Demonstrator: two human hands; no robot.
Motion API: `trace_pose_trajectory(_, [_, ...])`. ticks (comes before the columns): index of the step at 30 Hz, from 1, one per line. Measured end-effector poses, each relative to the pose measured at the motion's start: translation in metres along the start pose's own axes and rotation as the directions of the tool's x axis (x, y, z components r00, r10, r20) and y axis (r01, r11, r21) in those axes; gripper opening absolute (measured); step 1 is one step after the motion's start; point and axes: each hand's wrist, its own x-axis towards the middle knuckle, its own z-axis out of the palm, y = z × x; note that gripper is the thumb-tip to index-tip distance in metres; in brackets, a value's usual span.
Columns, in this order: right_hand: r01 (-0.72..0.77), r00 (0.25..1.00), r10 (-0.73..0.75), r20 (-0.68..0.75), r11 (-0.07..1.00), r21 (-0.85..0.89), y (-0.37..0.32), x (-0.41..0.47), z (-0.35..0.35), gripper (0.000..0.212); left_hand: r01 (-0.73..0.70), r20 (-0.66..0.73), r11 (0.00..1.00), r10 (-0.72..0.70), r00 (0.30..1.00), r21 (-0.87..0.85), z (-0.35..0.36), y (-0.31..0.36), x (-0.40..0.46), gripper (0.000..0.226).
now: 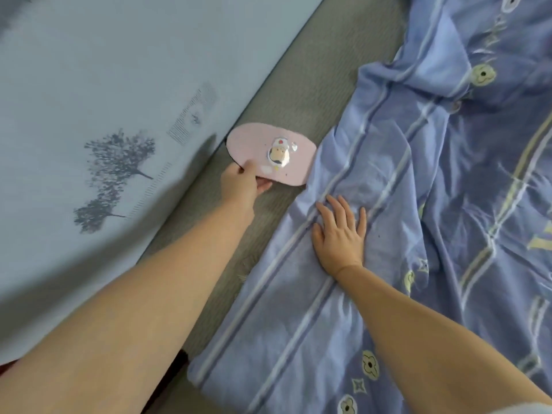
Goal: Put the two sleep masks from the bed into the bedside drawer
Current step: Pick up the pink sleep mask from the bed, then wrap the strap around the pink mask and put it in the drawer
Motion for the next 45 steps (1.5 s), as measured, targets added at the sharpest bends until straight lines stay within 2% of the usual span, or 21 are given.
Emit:
trace_pose_trajectory(2, [-0.137,0.991,0.127,0.052,0.95,0.282,-0.008,-0.004,-0.025,0.039,-0.064,0.096,0.984,0.049,0.994,0.169,-0.042,0.003,-0.031,0.014])
trace_pose_trajectory(4, [-0.321,0.945,0.286,0.161,0.701,0.637,-0.032,-0.016,-0.065,0.038,-0.06,0.159,0.97,0.022,0.987,0.236,-0.08,0.011,-0.066,0.015])
trace_pose_trajectory(5, [-0.357,0.931,0.286,0.227,0.584,0.729,-0.048,-0.025,-0.085,0.037,-0.042,0.182,0.971,-0.002,0.983,0.237,-0.096,0.015,-0.086,0.016])
trace_pose_trajectory(6, [-0.354,0.935,0.216,0.281,0.536,0.766,-0.066,-0.037,-0.103,0.034,-0.019,0.206,0.974,-0.029,0.978,0.227,-0.109,0.018,-0.107,0.017])
trace_pose_trajectory(9, [-0.2,0.913,-0.151,0.378,0.641,0.741,-0.12,-0.08,-0.144,0.017,-0.005,0.27,0.982,-0.047,0.962,0.19,-0.146,0.031,-0.168,0.019])
trace_pose_trajectory(12, [-0.114,0.867,-0.292,0.403,0.672,0.732,-0.163,-0.133,-0.171,0.01,-0.135,0.176,0.946,0.085,0.981,0.295,-0.19,0.041,-0.226,0.016])
trace_pose_trajectory(14, [-0.046,0.887,-0.32,0.332,0.654,0.755,-0.187,-0.173,-0.186,0.013,-0.347,0.184,0.759,0.295,0.937,0.55,-0.222,0.044,-0.274,0.059])
trace_pose_trajectory(16, [0.047,0.893,-0.373,0.251,0.632,0.773,-0.211,-0.219,-0.201,0.018,-0.548,0.357,0.506,0.429,0.83,0.666,-0.248,0.041,-0.332,0.083])
trace_pose_trajectory(18, [0.095,0.856,-0.468,0.221,0.562,0.821,-0.232,-0.269,-0.213,0.019,-0.622,0.458,0.325,0.456,0.763,0.713,-0.274,0.03,-0.39,0.069])
trace_pose_trajectory(20, [0.111,0.801,-0.558,0.218,0.496,0.861,-0.247,-0.316,-0.224,0.017,-0.608,0.392,0.273,0.559,0.731,0.745,-0.303,0.018,-0.441,0.031])
trace_pose_trajectory(22, [0.211,0.752,-0.634,0.179,0.488,0.847,-0.261,-0.362,-0.234,0.016,-0.618,0.293,0.361,0.643,0.707,0.699,-0.337,0.009,-0.495,0.015])
trace_pose_trajectory(24, [0.349,0.683,-0.706,0.187,0.541,0.765,-0.276,-0.409,-0.244,0.018,-0.64,0.274,0.476,0.63,0.726,0.603,-0.372,-0.001,-0.548,0.009])
trace_pose_trajectory(27, [0.342,0.52,-0.797,0.307,0.524,0.78,-0.297,-0.471,-0.256,0.013,-0.645,0.263,0.618,0.598,0.757,0.45,-0.407,-0.015,-0.608,0.011])
trace_pose_trajectory(29, [0.253,0.472,-0.824,0.315,0.468,0.847,-0.305,-0.502,-0.261,0.012,-0.602,0.222,0.795,0.576,0.787,0.07,-0.423,-0.027,-0.63,0.019])
trace_pose_trajectory(31, [0.105,0.484,-0.82,0.305,0.4,0.91,-0.309,-0.521,-0.262,0.025,-0.418,0.247,0.82,0.531,0.811,-0.391,-0.433,-0.043,-0.645,0.043])
trace_pose_trajectory(32, [0.028,0.488,-0.818,0.305,0.365,0.931,-0.31,-0.529,-0.262,0.031,-0.333,0.278,0.815,0.498,0.822,-0.475,-0.433,-0.054,-0.651,0.054])
trace_pose_trajectory(33, [-0.038,0.488,-0.818,0.303,0.327,0.944,-0.311,-0.535,-0.261,0.033,-0.3,0.317,0.84,0.466,0.826,-0.453,-0.429,-0.066,-0.655,0.056])
trace_pose_trajectory(35, [-0.129,0.503,-0.811,0.299,0.271,0.954,-0.311,-0.544,-0.26,0.033,-0.363,0.352,0.897,0.435,0.829,-0.252,-0.415,-0.087,-0.661,0.036])
trace_pose_trajectory(37, [-0.167,0.525,-0.797,0.299,0.248,0.954,-0.31,-0.548,-0.261,0.037,-0.443,0.287,0.88,0.474,0.832,-0.168,-0.403,-0.094,-0.667,0.02])
trace_pose_trajectory(42, [-0.107,0.602,-0.751,0.272,0.262,0.959,-0.293,-0.545,-0.267,0.025,-0.525,0.142,0.85,0.516,0.845,0.041,-0.394,-0.088,-0.685,0.026])
trace_pose_trajectory(45, [-0.043,0.592,-0.765,0.256,0.287,0.957,-0.285,-0.544,-0.268,0.021,-0.536,0.117,0.831,0.524,0.844,0.148,-0.384,-0.083,-0.69,0.027])
